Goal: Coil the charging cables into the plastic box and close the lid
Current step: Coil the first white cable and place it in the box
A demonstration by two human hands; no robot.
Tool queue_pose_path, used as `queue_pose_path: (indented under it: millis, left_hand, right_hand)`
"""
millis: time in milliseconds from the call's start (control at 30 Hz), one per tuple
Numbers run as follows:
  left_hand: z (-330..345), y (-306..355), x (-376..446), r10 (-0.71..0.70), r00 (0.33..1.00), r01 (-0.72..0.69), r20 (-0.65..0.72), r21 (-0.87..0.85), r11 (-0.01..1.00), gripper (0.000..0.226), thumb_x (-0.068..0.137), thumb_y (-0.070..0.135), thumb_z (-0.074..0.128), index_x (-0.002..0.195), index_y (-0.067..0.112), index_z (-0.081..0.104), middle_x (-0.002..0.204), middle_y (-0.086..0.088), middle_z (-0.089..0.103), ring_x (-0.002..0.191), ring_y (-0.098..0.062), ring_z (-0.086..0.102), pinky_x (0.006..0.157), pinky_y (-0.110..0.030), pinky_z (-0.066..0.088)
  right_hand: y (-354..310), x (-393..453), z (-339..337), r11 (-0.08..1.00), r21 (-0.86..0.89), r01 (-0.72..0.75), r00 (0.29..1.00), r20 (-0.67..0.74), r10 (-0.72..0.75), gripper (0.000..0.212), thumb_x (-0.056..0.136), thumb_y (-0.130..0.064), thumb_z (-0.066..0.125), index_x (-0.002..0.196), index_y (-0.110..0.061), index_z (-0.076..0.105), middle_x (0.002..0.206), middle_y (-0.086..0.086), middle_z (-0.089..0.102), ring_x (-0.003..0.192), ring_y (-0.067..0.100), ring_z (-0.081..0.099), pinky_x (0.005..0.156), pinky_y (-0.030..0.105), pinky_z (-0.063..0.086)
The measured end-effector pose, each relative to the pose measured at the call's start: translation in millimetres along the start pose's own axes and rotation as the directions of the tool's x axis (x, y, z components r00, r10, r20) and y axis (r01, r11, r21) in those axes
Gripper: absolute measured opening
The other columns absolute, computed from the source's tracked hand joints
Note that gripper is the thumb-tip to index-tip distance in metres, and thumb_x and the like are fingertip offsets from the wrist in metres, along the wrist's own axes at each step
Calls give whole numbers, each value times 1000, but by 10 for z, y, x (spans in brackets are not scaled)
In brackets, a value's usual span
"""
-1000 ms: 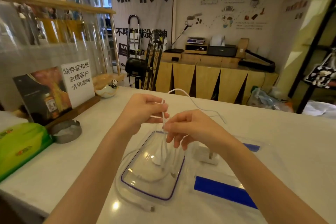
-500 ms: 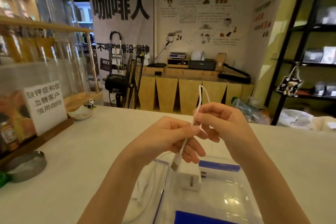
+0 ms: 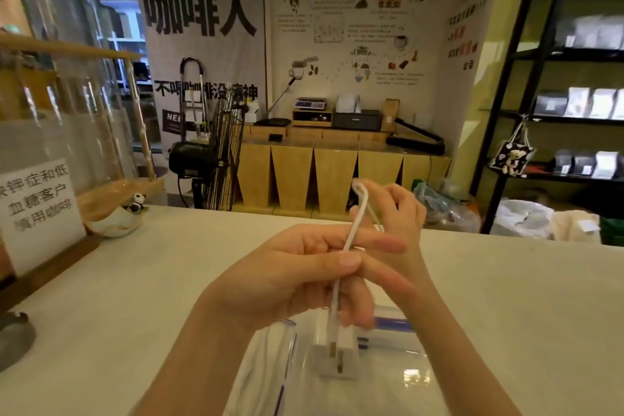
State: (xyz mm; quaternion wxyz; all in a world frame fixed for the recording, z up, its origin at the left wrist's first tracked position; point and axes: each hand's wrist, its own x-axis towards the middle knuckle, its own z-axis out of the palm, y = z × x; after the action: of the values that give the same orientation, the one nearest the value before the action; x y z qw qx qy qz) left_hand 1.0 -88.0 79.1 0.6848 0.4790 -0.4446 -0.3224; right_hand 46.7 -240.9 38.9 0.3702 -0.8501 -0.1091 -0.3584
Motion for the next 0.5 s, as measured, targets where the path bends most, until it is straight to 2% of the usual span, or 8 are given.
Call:
queue_pose_path:
  millis: [33,100,133,200,267,367,433,500]
  left_hand:
    - [-12,11,-22,39,998,-37,38,-48,998,35,90,11,44,123,-2,47,98,-11,70,62,-8,66,60,-17,54]
    - [-37,32,-70,139,989,-132,47,-122,984,35,92,8,41,124,-6,44,97,-13,69,58,-6,63,57,-15,53]
    - [-47,51,-83,175,984,-174,1,-121,977,35,91,9,41,123,-5,45,96,-12,70,59,-6,63,58,-16,53]
    - [-85,97,-102,221,957,-232,-187,-41,972,34,88,14,43,117,3,56,94,-8,72,62,-7,64,62,-18,53]
    - [-147,126,-127,257,886,-269,-386,24,963,33,83,15,42,105,10,66,91,-6,74,68,-10,67,63,-19,55]
    - [-272,101,-150,300,789,-327,-536,47,944,32,80,15,40,100,9,65,91,-6,75,79,-14,71,67,-21,57]
    - [-360,57,-154,316,740,-310,-594,116,944,28,84,13,38,103,8,58,93,-6,74,89,-17,70,73,-23,57]
    - [-434,15,-165,311,717,-228,-623,212,950,28,92,8,32,105,8,56,96,-6,74,95,-19,68,78,-24,55]
  right_hand:
    - [34,-3,17,999,-13,36,997,73,-35,27,88,-31,54,101,-50,41,113,-11,37,104,-3,20,85,13,21]
    - [20,-48,13,987,159,14,945,321,-65,12,88,-30,52,98,-35,58,110,1,56,107,15,44,92,30,40]
    - [-42,-91,-12,967,249,-57,894,444,-62,18,90,-30,48,99,-24,63,107,8,62,104,22,53,92,40,45]
    - [-167,-169,-39,948,265,-175,773,633,-34,26,92,-33,43,97,-20,64,99,4,68,95,16,61,91,42,47]
    - [-293,-204,-40,969,195,-153,675,737,-42,25,91,-35,43,94,-22,65,91,-3,70,87,7,63,90,37,48]
    - [-457,-245,-71,977,168,-128,545,836,-73,22,89,-36,50,94,-23,66,82,2,74,80,11,65,86,35,49]
    - [-519,-256,-125,986,138,-95,501,862,-72,19,87,-36,54,98,-27,65,77,3,74,76,15,66,81,37,51]
    - [-572,-271,-182,994,96,-46,504,862,-60,19,87,-35,54,103,-31,63,77,3,72,70,16,64,75,36,52]
